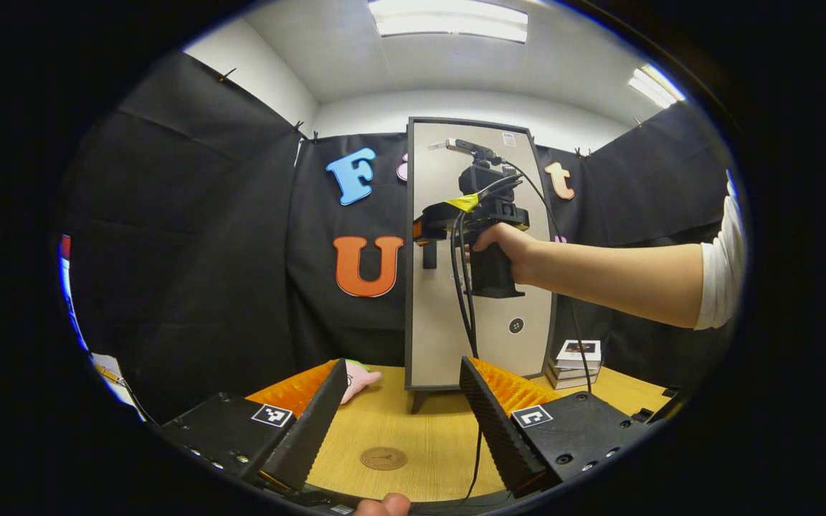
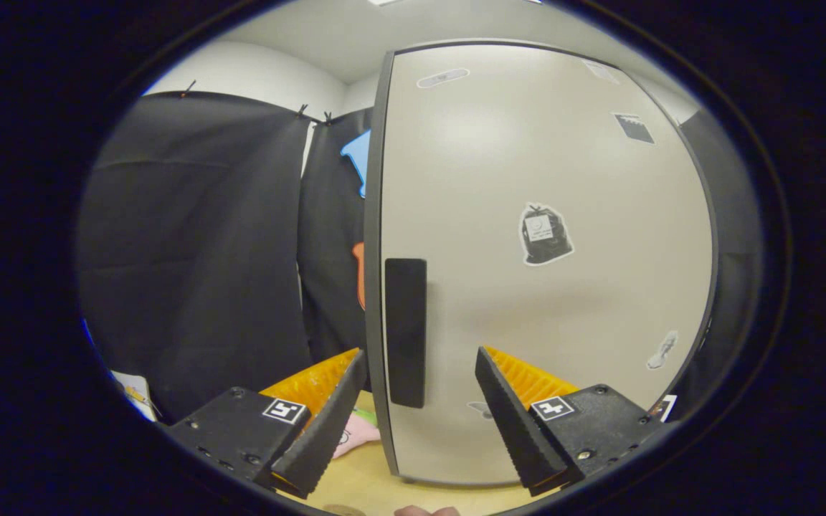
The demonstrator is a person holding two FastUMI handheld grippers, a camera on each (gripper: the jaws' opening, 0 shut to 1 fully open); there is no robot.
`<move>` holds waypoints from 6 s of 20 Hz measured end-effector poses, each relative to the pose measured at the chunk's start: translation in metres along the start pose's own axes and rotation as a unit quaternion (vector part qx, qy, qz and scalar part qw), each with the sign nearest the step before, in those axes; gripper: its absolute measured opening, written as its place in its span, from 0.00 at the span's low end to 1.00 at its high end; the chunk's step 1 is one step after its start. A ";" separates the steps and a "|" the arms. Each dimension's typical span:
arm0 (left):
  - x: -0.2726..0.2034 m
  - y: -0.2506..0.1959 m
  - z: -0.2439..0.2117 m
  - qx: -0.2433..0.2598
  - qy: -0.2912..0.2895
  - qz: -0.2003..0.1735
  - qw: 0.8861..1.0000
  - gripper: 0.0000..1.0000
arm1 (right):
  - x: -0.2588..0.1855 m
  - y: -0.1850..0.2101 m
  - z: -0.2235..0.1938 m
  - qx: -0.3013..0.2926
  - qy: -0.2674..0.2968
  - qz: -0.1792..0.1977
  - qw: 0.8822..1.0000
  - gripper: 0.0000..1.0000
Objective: Open the cabinet door with the right hand, grasp the bottle in the cabinet with the left hand and place it on the coaster, then close the cabinet door with the right hand.
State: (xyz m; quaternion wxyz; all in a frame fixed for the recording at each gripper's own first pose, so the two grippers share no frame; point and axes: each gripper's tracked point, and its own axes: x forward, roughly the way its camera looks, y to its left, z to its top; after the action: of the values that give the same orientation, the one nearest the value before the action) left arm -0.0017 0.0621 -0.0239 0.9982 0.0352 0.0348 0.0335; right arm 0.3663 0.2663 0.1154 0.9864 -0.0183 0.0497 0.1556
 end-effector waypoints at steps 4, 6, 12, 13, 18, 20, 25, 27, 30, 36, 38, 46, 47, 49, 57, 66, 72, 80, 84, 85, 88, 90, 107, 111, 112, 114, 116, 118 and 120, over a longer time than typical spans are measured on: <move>0.006 0.012 -0.003 -0.005 0.003 0.012 1.000 0.95 | 0.016 0.003 0.004 -0.006 0.000 -0.011 1.000 0.94; 0.007 0.019 -0.001 -0.006 0.002 0.018 1.000 0.95 | 0.022 0.003 0.002 -0.005 0.006 -0.015 1.000 0.94; 0.012 0.020 -0.005 -0.012 0.004 0.020 1.000 0.95 | 0.028 -0.005 0.002 -0.010 0.007 -0.041 0.999 0.94; 0.012 0.020 -0.004 -0.014 0.004 0.019 1.000 0.95 | 0.029 -0.005 0.001 -0.011 0.007 -0.045 0.999 0.93; 0.013 0.021 -0.006 -0.014 0.001 0.018 1.000 0.95 | 0.032 -0.007 -0.004 -0.010 0.014 -0.056 0.998 0.76; 0.014 0.021 -0.006 -0.015 0.003 0.018 1.000 0.95 | 0.035 -0.001 -0.008 -0.016 0.016 -0.048 0.999 0.64; 0.014 0.023 -0.002 -0.018 -0.001 0.019 1.000 0.95 | 0.039 0.002 -0.012 0.007 0.014 -0.037 0.999 0.31; 0.011 0.023 -0.002 -0.018 -0.001 0.019 1.000 0.95 | 0.037 0.001 -0.012 -0.001 0.019 -0.026 0.999 0.22; 0.009 0.023 0.003 -0.015 -0.005 0.017 1.000 0.95 | 0.029 0.004 -0.013 -0.009 0.021 -0.011 1.000 0.21; 0.003 0.019 0.003 -0.014 -0.005 0.011 1.000 0.95 | -0.002 0.008 -0.014 -0.004 0.010 0.032 0.999 0.21; -0.001 0.014 0.003 -0.013 -0.005 0.006 1.000 0.95 | -0.013 0.006 -0.015 -0.003 0.007 0.044 0.999 0.21; -0.007 -0.011 0.003 -0.012 -0.006 -0.027 1.000 0.95 | -0.046 -0.016 -0.017 0.003 -0.011 0.060 0.998 0.21; -0.007 -0.017 0.002 -0.012 -0.006 -0.032 0.999 0.95 | -0.050 -0.019 -0.017 0.003 -0.011 0.059 0.998 0.21; -0.008 -0.023 0.003 -0.016 -0.007 -0.040 0.999 0.95 | -0.057 -0.026 -0.018 0.006 -0.012 0.053 0.999 0.21; -0.006 -0.057 0.002 -0.016 -0.007 -0.083 0.996 0.95 | -0.074 -0.062 -0.019 0.003 -0.016 -0.028 0.999 0.20; -0.008 -0.079 -0.004 -0.018 0.003 -0.106 0.994 0.95 | -0.088 -0.093 -0.017 0.006 -0.017 -0.092 0.996 0.08; -0.006 -0.074 -0.006 -0.015 0.003 -0.093 0.996 0.95 | -0.092 -0.111 -0.017 0.008 -0.018 -0.119 0.993 0.07; -0.001 -0.072 0.000 -0.019 -0.005 -0.084 0.996 0.95 | -0.093 -0.105 -0.017 0.050 -0.023 -0.120 0.991 0.04; 0.001 -0.069 0.007 -0.012 -0.020 -0.075 0.997 0.95 | -0.098 -0.110 -0.018 0.047 -0.028 -0.124 0.991 0.04; 0.002 -0.068 0.007 -0.011 -0.023 -0.072 0.997 0.95 | -0.096 -0.108 -0.018 0.050 -0.031 -0.119 0.991 0.04; 0.001 -0.067 0.004 -0.015 -0.022 -0.066 0.997 0.95 | -0.094 -0.108 -0.021 0.055 -0.025 -0.123 0.991 0.04; -0.001 -0.068 0.001 -0.018 -0.019 -0.066 0.997 0.95 | -0.091 -0.111 -0.021 0.046 -0.023 -0.132 0.990 0.04; 0.007 -0.086 0.004 -0.012 -0.018 -0.081 0.996 0.95 | -0.096 -0.114 -0.027 0.056 -0.043 -0.139 0.988 0.86; 0.017 -0.092 0.007 -0.024 -0.011 -0.091 0.995 0.95 | -0.093 -0.119 -0.025 0.036 -0.050 -0.135 0.989 0.95; 0.021 -0.092 0.008 -0.022 -0.010 -0.091 0.996 0.95 | -0.093 -0.121 -0.025 0.032 -0.048 -0.139 0.989 0.94; 0.036 -0.097 0.016 -0.024 -0.016 -0.096 0.995 0.95 | -0.094 -0.122 -0.027 0.033 -0.046 -0.143 0.988 0.94; 0.054 -0.110 0.030 -0.022 -0.025 -0.120 0.992 0.95 | -0.093 -0.118 -0.028 0.043 -0.045 -0.141 0.988 0.95; 0.077 -0.115 0.048 -0.028 -0.031 -0.131 0.991 0.95 | -0.093 -0.118 -0.027 0.050 -0.046 -0.147 0.987 0.95; 0.107 -0.121 0.069 -0.033 -0.038 -0.140 0.989 0.95 | -0.092 -0.117 -0.027 0.057 -0.046 -0.148 0.986 0.95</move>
State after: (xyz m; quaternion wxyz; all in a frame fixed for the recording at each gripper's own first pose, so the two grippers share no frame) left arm 0.1176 -0.0558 0.0285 0.9943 -0.0017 0.0000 -0.1070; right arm 0.3130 0.1252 0.1008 0.9992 0.0376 0.0100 0.0054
